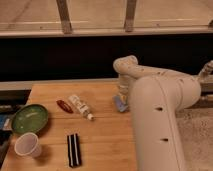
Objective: Wipe the white sponge on the table
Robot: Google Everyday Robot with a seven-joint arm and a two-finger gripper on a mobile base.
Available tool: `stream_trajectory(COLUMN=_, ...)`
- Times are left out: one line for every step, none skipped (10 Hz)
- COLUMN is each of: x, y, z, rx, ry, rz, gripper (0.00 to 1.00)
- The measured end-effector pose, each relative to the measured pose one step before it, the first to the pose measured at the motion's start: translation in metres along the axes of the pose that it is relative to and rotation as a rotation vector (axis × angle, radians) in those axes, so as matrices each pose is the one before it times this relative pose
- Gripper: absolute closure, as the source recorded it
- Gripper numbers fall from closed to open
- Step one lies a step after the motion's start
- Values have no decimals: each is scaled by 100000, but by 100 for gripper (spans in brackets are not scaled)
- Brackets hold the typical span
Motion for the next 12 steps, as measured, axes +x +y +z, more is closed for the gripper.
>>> stream_trajectory(x=-1592, y=1063, z=-522, rx=1506, ry=-369, rz=-3574, gripper=100)
stream_trajectory(x=-1231, y=1059, z=-520, rx=1138, ry=-555, rz=-3518, gripper=100)
stream_trajectory(x=-1277, y=1377, z=-522, rx=1092, ry=-546, rz=-4565, gripper=100)
stream_trajectory(x=-1215, y=1786, z=-354, rx=1257, ry=-102, rz=-5719, gripper=100)
stream_trajectory(x=-722, y=1501, z=-444, rx=898, ry=-396, rz=-3828, gripper=100)
stream_trajectory(x=-331, y=1781, z=-250, rx=297, ry=-548, rz=-3912, gripper=100)
stream_trajectory(x=245, y=2368, z=-534, rx=240, ry=-2052, rz=-2538, gripper=100)
stream_trajectory(x=512, y=1242, z=-87, rx=140, ry=-623, rz=-663, gripper=100)
stream_trajectory(x=615, y=1219, z=-117, rx=-451, ry=-753, rz=-73, gripper=100)
stream_trajectory(x=1118, y=706, z=-39, rx=-19, ry=-686, rz=1456, gripper=100)
stream_trajectory(x=2035, y=-32, z=92, rx=247, ry=-520, rz=4225, gripper=100)
stream_trajectory(x=1274, y=-270, z=11, rx=-112, ry=-96, rz=2895, gripper=100)
